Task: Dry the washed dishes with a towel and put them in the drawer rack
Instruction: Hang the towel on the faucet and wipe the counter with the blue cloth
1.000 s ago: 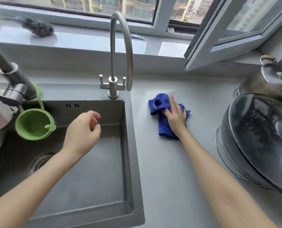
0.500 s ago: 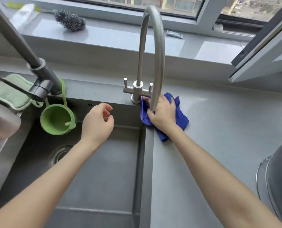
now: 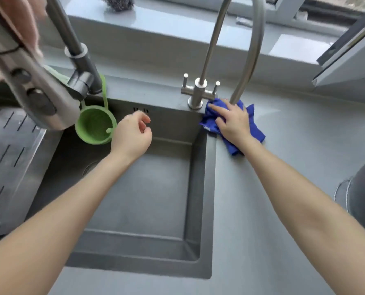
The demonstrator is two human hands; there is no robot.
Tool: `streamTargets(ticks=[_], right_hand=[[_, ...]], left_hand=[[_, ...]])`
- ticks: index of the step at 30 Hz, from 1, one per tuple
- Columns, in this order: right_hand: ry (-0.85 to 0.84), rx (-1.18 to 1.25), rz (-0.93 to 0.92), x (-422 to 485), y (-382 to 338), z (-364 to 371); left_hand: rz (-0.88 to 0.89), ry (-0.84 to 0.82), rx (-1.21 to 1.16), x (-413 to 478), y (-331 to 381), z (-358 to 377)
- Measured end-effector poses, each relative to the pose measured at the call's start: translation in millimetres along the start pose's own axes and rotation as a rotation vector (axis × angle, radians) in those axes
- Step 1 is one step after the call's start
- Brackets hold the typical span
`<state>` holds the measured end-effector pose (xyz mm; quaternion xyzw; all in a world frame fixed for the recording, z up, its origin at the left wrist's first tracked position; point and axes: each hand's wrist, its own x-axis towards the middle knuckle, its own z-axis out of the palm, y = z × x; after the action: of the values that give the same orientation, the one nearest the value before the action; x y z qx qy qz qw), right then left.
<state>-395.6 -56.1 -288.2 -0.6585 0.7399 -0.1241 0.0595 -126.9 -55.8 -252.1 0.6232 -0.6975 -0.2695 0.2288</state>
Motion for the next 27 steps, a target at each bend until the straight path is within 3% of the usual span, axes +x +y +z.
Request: streamTargets(ticks=[6, 10, 13, 22, 24, 27], right_hand=[[-0.113, 0.038, -0.322, -173, 8, -3], [-0.032, 0.034, -0.073, -299, 8, -21], [-0.016, 0.053, -0.164, -351, -54, -2], [-0.21, 0.131, -0.693, -267, -325, 80], [-0.239, 0.096, -0.778, -264, -336, 82], [-0.184, 0.08, -0.786, -279, -278, 66]], left_hand=[[0.029, -0.114, 0.014, -41, -22, -19], [0.085, -0.196, 0.062, -74, -45, -51], [0.111, -0.247, 0.092, -96, -60, -77], [0.034, -0.154, 0.106, -130, -110, -131], [0.024, -0.146, 0.098, -129, -110, -134], [0.027, -0.128, 0.093, -122, -104, -139]])
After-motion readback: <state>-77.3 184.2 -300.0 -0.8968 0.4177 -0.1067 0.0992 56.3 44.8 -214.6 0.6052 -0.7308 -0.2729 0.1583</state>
